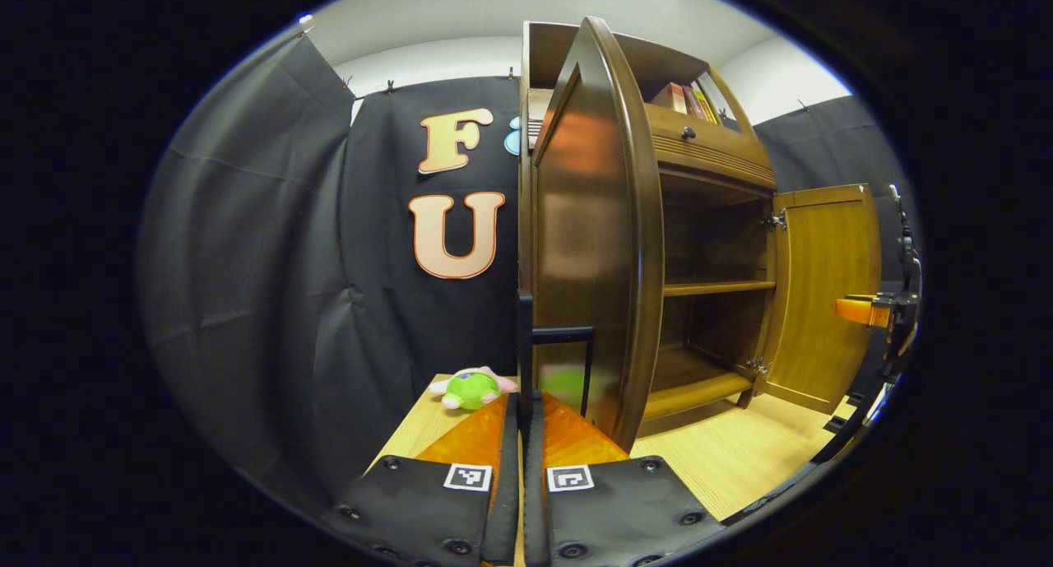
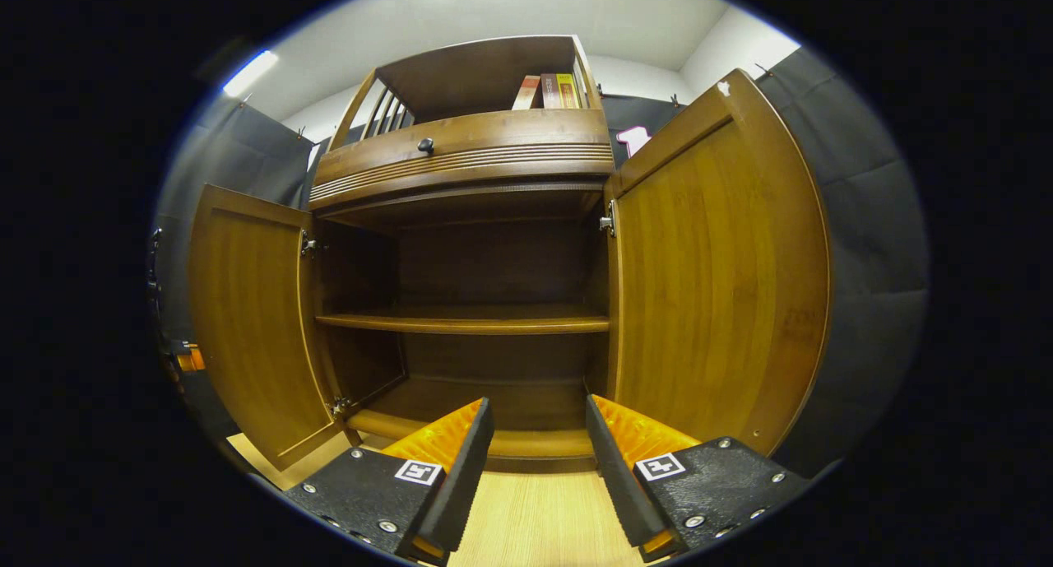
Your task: Open the right door of the double-door shoe cabinet with the right hand, and open the left door with the left hand.
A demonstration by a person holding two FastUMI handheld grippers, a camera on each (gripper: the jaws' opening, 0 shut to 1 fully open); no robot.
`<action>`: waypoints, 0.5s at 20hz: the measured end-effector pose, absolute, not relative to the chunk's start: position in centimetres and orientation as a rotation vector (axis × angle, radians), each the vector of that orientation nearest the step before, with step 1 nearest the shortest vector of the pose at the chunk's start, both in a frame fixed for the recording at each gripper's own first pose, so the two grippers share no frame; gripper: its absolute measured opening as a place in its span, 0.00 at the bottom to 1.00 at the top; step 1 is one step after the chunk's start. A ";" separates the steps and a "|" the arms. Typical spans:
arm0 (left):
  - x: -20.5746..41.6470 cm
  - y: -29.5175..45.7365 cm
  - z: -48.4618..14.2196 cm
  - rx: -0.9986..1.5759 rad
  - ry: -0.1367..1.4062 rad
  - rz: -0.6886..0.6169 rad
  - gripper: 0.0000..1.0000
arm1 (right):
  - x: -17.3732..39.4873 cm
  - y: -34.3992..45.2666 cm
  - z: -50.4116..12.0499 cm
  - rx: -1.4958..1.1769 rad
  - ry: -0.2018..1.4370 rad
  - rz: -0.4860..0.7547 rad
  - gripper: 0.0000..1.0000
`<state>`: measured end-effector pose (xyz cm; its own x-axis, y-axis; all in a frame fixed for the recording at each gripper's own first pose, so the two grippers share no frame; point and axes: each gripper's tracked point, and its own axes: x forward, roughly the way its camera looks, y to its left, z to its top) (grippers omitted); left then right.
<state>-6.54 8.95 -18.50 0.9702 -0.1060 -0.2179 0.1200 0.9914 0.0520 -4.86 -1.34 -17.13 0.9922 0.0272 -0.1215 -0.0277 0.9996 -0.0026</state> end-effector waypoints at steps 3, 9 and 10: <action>-6.4 9.1 -18.5 0.057 0.217 -0.120 0.11 | -4.5 -0.9 -17.4 -0.004 0.131 0.031 0.71; -6.4 10.0 -18.4 0.026 0.207 -0.128 0.10 | -4.2 0.6 -17.6 0.005 0.135 0.047 0.71; -6.4 10.1 -18.4 0.021 0.205 -0.131 0.10 | -4.2 0.9 -17.6 0.003 0.139 0.050 0.71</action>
<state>-6.43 10.11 -18.37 0.9705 -0.1274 -0.2047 0.1316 0.9913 0.0071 -4.24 0.86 -17.60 0.9892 0.0497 -0.1381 -0.0493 0.9988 0.0064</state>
